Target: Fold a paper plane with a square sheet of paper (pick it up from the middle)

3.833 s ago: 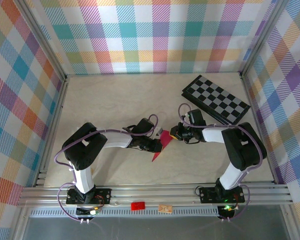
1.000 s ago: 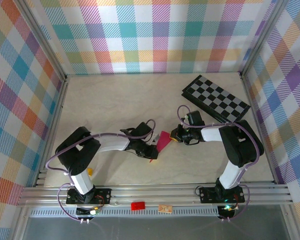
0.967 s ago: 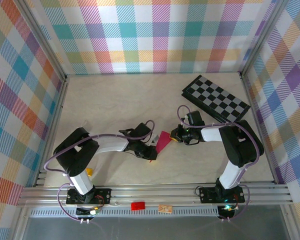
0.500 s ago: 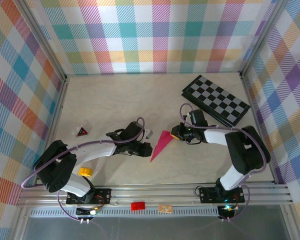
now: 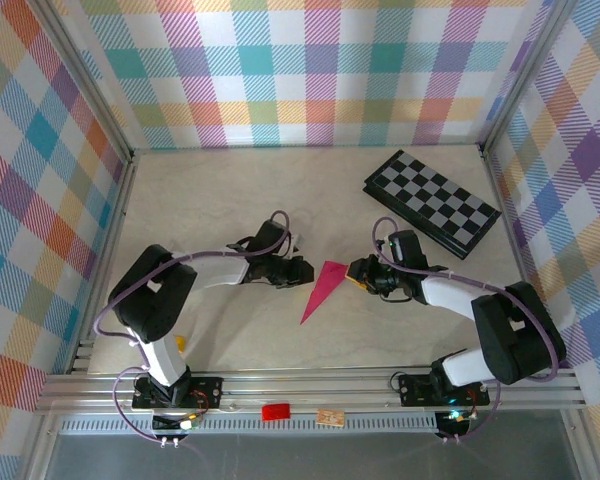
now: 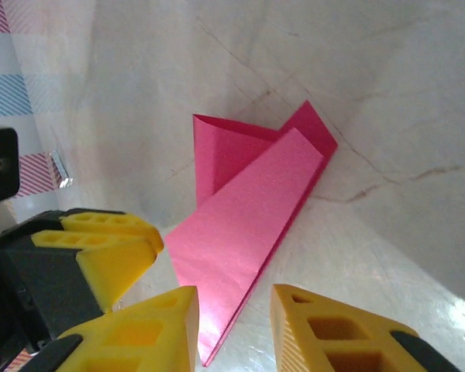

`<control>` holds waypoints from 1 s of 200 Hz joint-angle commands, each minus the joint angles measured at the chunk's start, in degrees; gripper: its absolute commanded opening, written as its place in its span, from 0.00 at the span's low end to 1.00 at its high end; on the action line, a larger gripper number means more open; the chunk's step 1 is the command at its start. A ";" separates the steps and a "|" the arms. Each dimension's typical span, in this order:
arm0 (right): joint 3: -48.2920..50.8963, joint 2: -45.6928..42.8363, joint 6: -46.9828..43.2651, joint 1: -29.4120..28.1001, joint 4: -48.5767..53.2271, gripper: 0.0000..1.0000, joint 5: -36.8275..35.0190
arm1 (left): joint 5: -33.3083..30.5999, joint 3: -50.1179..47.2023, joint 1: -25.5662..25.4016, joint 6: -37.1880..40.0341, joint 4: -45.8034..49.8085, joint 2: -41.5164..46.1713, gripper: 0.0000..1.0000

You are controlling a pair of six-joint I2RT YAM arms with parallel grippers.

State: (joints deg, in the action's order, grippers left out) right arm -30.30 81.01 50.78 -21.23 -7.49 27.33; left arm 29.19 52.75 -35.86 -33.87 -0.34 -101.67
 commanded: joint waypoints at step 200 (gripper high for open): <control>-4.76 11.85 1.55 -4.17 1.38 0.17 0.68 | 7.14 7.14 0.44 3.36 2.36 -8.71 0.26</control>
State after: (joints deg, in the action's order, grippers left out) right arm -33.85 91.64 51.81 -24.86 -7.18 28.82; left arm 32.99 58.83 -35.73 -31.92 1.48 -109.34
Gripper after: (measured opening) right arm 0.172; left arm 0.255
